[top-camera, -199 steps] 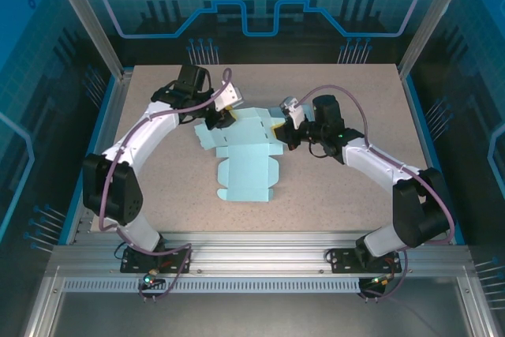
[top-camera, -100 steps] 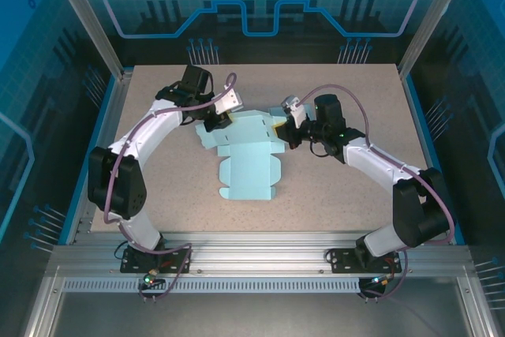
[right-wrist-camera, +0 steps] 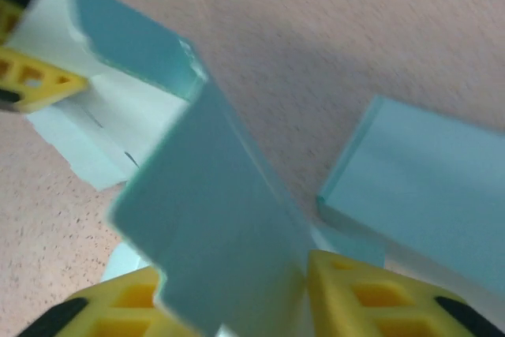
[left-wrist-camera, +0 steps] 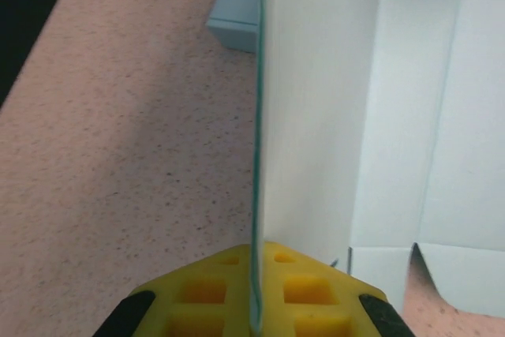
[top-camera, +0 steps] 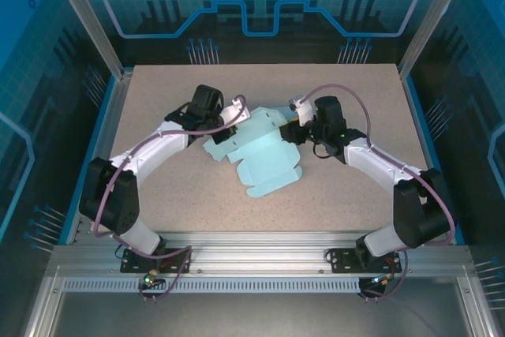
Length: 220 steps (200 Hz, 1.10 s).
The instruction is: Fold the paper box
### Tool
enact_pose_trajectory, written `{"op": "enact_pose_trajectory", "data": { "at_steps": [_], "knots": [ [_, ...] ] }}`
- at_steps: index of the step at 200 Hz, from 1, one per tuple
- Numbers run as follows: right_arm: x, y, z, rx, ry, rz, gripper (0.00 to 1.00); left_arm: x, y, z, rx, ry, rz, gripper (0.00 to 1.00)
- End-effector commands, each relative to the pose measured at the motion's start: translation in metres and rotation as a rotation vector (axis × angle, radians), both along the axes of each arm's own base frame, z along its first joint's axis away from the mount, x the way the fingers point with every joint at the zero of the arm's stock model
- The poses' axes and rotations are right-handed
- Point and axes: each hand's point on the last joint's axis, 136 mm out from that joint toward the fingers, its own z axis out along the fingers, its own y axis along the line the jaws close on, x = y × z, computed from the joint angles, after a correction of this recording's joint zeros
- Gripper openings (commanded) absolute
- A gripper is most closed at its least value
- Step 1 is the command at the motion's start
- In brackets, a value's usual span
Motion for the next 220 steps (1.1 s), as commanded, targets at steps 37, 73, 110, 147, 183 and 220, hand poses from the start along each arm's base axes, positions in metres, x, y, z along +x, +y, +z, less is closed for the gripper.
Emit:
{"op": "enact_pose_trajectory", "data": {
  "at_steps": [37, 73, 110, 147, 183, 220],
  "knots": [
    [-0.025, -0.065, 0.007, -0.017, 0.128, -0.346, 0.54, 0.007, -0.013, 0.007, 0.108, -0.128, 0.022, 0.1],
    [-0.037, -0.083, 0.002, -0.023, 0.189, -0.423, 0.59, 0.0, -0.014, -0.024, 0.222, -0.009, -0.05, 0.11],
    [-0.04, -0.091, -0.009, 0.009, 0.274, -0.477, 0.59, 0.006, -0.023, -0.033, 0.269, -0.017, -0.105, 0.12],
    [-0.038, -0.08, -0.016, 0.081, 0.34, -0.47, 0.59, 0.016, -0.027, -0.041, 0.322, -0.106, -0.111, 0.09],
    [-0.031, -0.062, -0.014, 0.2, 0.398, -0.455, 0.46, 0.032, -0.024, -0.036, 0.386, -0.302, -0.054, 0.09],
    [-0.018, -0.048, -0.001, 0.265, 0.408, -0.422, 0.44, 0.046, -0.032, -0.011, 0.424, -0.561, -0.007, 0.09]
  ]
}}
